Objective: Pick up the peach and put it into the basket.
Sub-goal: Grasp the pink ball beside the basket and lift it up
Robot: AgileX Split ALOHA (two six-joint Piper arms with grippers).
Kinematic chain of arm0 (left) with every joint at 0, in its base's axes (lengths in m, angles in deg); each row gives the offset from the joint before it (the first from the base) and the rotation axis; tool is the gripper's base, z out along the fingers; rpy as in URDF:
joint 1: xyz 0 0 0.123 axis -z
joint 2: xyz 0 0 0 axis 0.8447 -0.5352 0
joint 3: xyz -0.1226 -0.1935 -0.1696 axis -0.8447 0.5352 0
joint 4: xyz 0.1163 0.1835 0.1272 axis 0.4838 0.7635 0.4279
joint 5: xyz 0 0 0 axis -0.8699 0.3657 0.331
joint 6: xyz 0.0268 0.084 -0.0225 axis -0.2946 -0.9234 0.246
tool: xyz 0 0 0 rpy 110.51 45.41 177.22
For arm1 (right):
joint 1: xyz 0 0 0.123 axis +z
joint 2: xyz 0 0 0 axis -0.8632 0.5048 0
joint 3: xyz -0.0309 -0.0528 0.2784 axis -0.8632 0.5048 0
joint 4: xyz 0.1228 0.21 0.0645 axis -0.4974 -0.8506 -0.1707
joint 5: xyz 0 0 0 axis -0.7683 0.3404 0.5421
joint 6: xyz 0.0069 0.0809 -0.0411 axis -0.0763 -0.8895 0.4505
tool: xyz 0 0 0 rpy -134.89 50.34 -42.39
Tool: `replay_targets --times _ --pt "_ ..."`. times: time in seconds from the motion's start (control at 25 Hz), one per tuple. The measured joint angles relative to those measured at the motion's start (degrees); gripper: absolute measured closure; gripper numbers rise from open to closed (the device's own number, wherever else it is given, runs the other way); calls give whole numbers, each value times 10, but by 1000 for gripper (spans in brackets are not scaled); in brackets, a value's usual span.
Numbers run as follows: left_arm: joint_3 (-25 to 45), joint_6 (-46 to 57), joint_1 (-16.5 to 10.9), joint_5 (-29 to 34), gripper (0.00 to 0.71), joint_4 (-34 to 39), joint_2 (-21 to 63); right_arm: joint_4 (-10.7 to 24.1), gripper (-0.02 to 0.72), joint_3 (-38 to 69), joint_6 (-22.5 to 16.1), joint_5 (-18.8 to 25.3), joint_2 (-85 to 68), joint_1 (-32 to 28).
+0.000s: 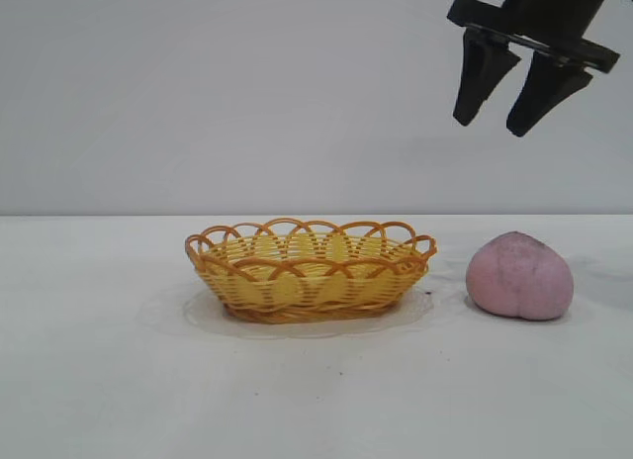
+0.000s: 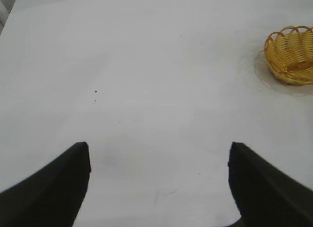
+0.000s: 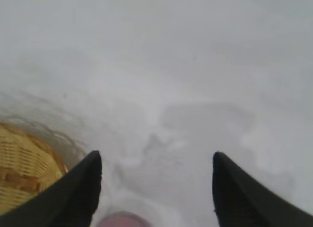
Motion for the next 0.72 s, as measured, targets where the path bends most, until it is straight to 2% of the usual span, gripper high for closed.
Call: replay_targets --times 0.2,0.4,0.72 --pt "0 0 0 0 170 0 0 10 283 0 0 26 -13 0" --pt "0 0 0 0 170 0 0 11 283 0 0 95 -14 0" --pt "0 0 0 0 170 0 0 -7 283 0 0 180 5 0"
